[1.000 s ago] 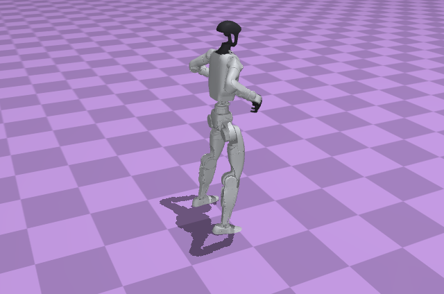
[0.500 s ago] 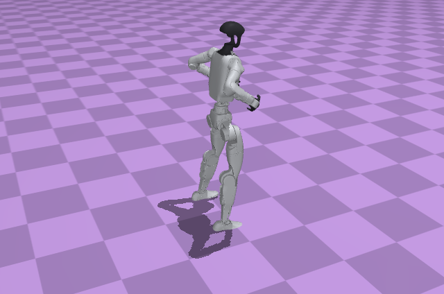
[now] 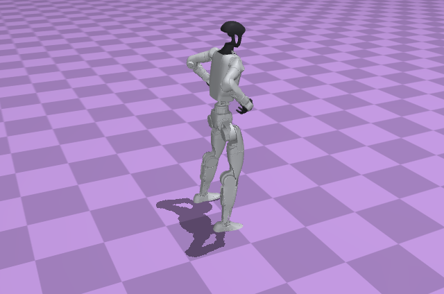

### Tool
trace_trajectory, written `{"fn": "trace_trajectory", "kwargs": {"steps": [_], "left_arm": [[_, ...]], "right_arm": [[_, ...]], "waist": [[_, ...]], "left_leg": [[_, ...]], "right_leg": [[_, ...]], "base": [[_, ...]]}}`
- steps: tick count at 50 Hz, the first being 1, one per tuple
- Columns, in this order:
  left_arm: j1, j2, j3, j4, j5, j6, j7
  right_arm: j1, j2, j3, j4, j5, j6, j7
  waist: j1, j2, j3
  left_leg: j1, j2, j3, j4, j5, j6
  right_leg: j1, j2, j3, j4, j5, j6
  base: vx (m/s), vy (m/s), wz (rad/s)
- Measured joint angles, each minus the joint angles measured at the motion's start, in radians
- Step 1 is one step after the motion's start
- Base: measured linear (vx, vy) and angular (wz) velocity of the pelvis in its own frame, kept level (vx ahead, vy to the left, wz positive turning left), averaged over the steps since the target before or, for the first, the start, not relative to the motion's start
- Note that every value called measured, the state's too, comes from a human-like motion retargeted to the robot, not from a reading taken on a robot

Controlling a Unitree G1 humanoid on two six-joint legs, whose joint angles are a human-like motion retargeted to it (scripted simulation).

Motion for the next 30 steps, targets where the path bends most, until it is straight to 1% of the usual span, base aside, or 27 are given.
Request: {"fn": "trace_trajectory", "kwargs": {"steps": [2,3,5,7,8,10,12,15,16,17,18,19,21,23,25,28,30], "left_arm": [[0.014,-0.014,-0.026,-0.036,-0.033,0.008,-0.042],[0.021,-0.031,-0.038,-0.053,-0.081,0.014,-0.05],[0.029,-0.08,-0.051,-0.077,-0.2,0.003,-0.023],[0.035,-0.12,-0.054,-0.083,-0.277,0.009,0.005],[0.038,-0.134,-0.052,-0.08,-0.303,0.012,0.026],[0.044,-0.139,-0.047,-0.069,-0.319,0.039,0.003],[0.045,-0.123,-0.036,-0.057,-0.32,0.039,0.002],[0.032,-0.066,-0.013,-0.058,-0.281,0.03,0.001],[0.013,-0.052,-0.001,-0.057,-0.275,-0.023,0.098],[-0.003,-0.032,0.011,-0.057,-0.259,-0.048,0.146],[-0.012,-0.002,0.023,-0.059,-0.221,-0.018,0.093],[-0.026,0.016,0.04,-0.055,-0.201,-0.004,0.084],[-0.062,0.037,0.07,-0.044,-0.201,-0.001,0.118],[-0.101,0.056,0.089,-0.05,-0.23,-0.018,0.153],[-0.138,0.069,0.09,-0.081,-0.274,-0.022,0.172],[-0.178,0.094,0.077,-0.168,-0.294,-0.024,0.152],[-0.195,0.102,0.065,-0.213,-0.293,-0.022,0.132]], "right_arm": [[0.012,0.0,0.017,-0.06,0.017,0.0,0.031],[0.016,0.007,0.025,-0.095,0.042,0.0,0.035],[0.017,0.026,0.037,-0.156,0.102,-0.015,0.011],[0.017,0.043,0.038,-0.185,0.121,-0.027,-0.022],[0.018,0.049,0.036,-0.186,0.12,-0.035,-0.046],[0.021,0.054,0.033,-0.176,0.102,-0.034,-0.051],[0.022,0.046,0.027,-0.165,0.085,-0.041,-0.057],[0.017,0.007,0.005,-0.175,0.028,-0.049,-0.044],[0.012,-0.015,-0.009,-0.183,-0.002,-0.082,-0.102],[0.007,-0.035,-0.023,-0.189,-0.033,-0.1,-0.129],[0.004,-0.054,-0.035,-0.193,-0.066,-0.091,-0.094],[0.002,-0.071,-0.053,-0.19,-0.104,-0.086,-0.088],[-0.005,-0.094,-0.09,-0.174,-0.145,-0.083,-0.115],[-0.025,-0.101,-0.116,-0.155,-0.102,-0.081,-0.152],[-0.049,-0.097,-0.133,-0.143,-0.028,-0.063,-0.174],[-0.088,-0.096,-0.133,-0.159,0.101,-0.023,-0.15],[-0.106,-0.102,-0.121,-0.176,0.143,-0.005,-0.126]], "waist": [[-0.002,-0.001,0.004],[-0.003,-0.002,0.006],[-0.003,-0.003,0.011],[-0.001,-0.003,0.013],[0.001,-0.003,0.012],[0.003,-0.003,0.007],[0.005,-0.005,-0.002],[0.009,-0.009,-0.021],[0.01,-0.011,-0.024],[0.011,-0.013,-0.028],[0.014,-0.013,-0.036],[0.016,-0.015,-0.04],[0.02,-0.018,-0.044],[0.025,-0.02,-0.045],[0.023,-0.022,-0.046],[0.023,-0.023,-0.051],[0.023,-0.023,-0.056]], "left_leg": [[0.001,-0.003,0.0,0.002,-0.002,0.0],[0.002,-0.005,0.001,0.002,-0.003,0.001],[0.004,-0.008,0.001,0.004,-0.005,0.002],[0.004,-0.009,0.002,0.005,-0.005,0.002],[0.004,-0.01,0.002,0.006,-0.006,0.002],[0.002,-0.011,0.002,0.008,-0.008,0.001],[-0.002,-0.012,0.001,0.01,-0.009,0.0],[-0.012,-0.013,0.0,0.012,-0.01,0.0],[-0.014,-0.015,-0.002,0.01,-0.008,0.002],[-0.015,-0.016,-0.003,0.009,-0.007,0.003],[-0.017,-0.015,-0.003,0.011,-0.009,0.002],[-0.017,-0.014,-0.003,0.011,-0.009,0.002],[-0.014,-0.015,-0.003,0.009,-0.008,0.002],[-0.008,-0.014,0.0,0.007,-0.009,0.008],[-0.002,-0.017,-0.003,0.004,-0.009,0.003],[0.005,-0.017,-0.002,0.004,-0.012,0.004],[0.008,-0.016,-0.001,0.005,-0.014,0.004]], "right_leg": [[0.001,-0.003,0.001,0.002,0.0,0.0],[0.002,-0.004,0.002,0.003,0.0,0.0],[0.003,-0.007,0.003,0.004,0.0,0.0],[0.004,-0.008,0.003,0.005,0.0,0.0],[0.005,-0.009,0.002,0.005,0.0,0.0],[0.004,-0.01,0.002,0.006,-0.001,0.0],[0.0,-0.012,0.0,0.006,-0.001,0.0],[-0.007,-0.013,-0.002,0.007,-0.002,0.0],[-0.009,-0.015,-0.004,0.01,-0.004,0.0],[-0.01,-0.016,-0.006,0.011,-0.004,0.0],[-0.01,-0.015,-0.006,0.009,-0.004,0.0],[-0.01,-0.015,-0.007,0.008,-0.004,0.0],[-0.006,-0.016,-0.008,0.008,-0.005,0.0],[-0.015,-0.018,-0.014,0.032,-0.007,0.0],[0.005,-0.019,-0.009,0.007,-0.008,0.0],[0.014,-0.019,-0.008,0.003,-0.009,0.0],[0.016,-0.018,-0.007,0.002,-0.01,0.0]], "base": [[0.01,0.05,-0.03],[0.0,0.0,0.0],[0.0,0.0,0.0],[0.0,0.0,0.0],[0.0,0.0,0.0],[0.0,0.0,0.0],[0.0,0.0,0.0],[0.0,0.0,0.0],[0.0,0.0,0.0],[0.0,0.0,0.0],[0.0,0.0,0.0],[0.0,0.0,0.0],[0.0,0.0,0.0],[0.0,0.0,0.0],[0.0,0.0,0.0],[0.0,0.0,0.0],[0.0,0.0,0.0]]}}
